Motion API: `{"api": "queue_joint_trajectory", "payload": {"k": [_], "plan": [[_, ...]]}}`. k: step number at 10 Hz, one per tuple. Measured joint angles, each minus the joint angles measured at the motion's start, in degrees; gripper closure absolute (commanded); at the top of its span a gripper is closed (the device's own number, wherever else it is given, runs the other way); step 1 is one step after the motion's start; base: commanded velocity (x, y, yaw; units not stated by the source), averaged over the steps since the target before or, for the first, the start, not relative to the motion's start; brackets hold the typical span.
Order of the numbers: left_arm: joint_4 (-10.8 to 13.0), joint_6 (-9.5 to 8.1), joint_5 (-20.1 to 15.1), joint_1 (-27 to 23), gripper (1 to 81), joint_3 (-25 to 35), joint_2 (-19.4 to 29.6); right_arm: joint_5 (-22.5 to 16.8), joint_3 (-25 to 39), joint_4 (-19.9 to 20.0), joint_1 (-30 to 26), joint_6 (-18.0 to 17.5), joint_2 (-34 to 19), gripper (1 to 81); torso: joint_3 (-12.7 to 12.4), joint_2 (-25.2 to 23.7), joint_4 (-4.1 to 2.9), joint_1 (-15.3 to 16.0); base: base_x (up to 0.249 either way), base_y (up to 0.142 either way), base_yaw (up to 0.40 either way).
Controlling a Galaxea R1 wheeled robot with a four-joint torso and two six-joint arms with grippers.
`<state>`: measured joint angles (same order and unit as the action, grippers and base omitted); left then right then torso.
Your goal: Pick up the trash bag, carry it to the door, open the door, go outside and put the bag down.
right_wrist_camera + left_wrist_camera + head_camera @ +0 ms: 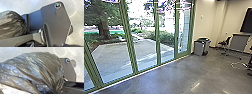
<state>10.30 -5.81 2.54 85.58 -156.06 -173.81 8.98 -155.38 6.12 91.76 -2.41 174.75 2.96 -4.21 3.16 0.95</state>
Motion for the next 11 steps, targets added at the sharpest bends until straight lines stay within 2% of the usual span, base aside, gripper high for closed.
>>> {"api": "queue_joint_trajectory", "payload": {"k": [3, 11], "plan": [[0.0, 0.00, 0.0, 0.0, 81.1, 0.0, 0.0, 0.0, 0.0, 0.0, 0.0, 0.0, 0.0, 1.0, 0.0, 0.0, 0.00, 0.0, 0.160, 0.000, 0.000], [0.0, 0.00, 0.0, -0.1, 81.1, 0.0, 0.2, 0.0, -0.2, 0.0, 0.3, 0.0, 0.1, 1.0, 0.0, 0.0, 0.00, 0.0, 0.160, -0.066, 0.000]]}}
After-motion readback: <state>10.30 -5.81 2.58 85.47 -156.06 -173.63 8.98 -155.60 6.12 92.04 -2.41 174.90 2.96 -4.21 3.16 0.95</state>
